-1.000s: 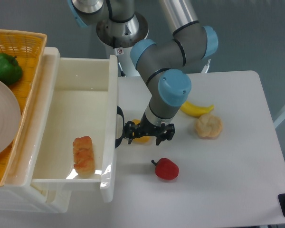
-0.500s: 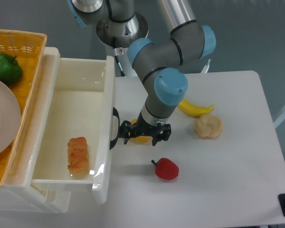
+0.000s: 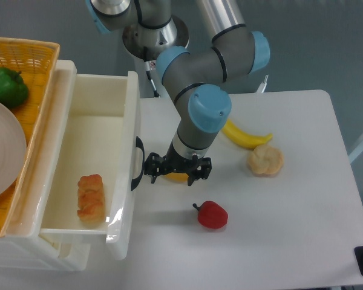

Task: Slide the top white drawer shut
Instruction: 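Push the drawer front with the gripper into the white cabinet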

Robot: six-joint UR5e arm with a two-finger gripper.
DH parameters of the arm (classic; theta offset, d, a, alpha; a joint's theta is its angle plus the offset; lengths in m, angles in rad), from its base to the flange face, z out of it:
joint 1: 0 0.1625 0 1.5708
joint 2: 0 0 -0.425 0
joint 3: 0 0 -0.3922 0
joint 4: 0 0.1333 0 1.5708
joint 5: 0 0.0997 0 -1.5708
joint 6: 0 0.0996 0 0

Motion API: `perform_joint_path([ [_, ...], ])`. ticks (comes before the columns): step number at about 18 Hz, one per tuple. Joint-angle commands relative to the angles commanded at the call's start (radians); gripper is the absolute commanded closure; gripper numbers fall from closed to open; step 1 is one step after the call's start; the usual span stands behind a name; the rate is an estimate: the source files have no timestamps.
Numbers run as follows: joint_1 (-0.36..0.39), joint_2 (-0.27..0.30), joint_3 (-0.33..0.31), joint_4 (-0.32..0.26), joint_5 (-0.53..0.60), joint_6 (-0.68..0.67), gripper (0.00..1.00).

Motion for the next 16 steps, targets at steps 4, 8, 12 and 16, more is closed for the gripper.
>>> perform_joint_path([
  [4, -0.017, 0.000, 0.000, 0.000, 0.002, -0.018, 0.00],
  [8, -0.035, 0.000, 0.002, 0.000, 0.006, -0.028, 0.00],
  [12, -0.055, 0.005, 0.002, 0.000, 0.011, -0.032, 0.00],
  [16, -0.078, 0.008, 0.002, 0.000, 0.011, -0.038, 0.00],
])
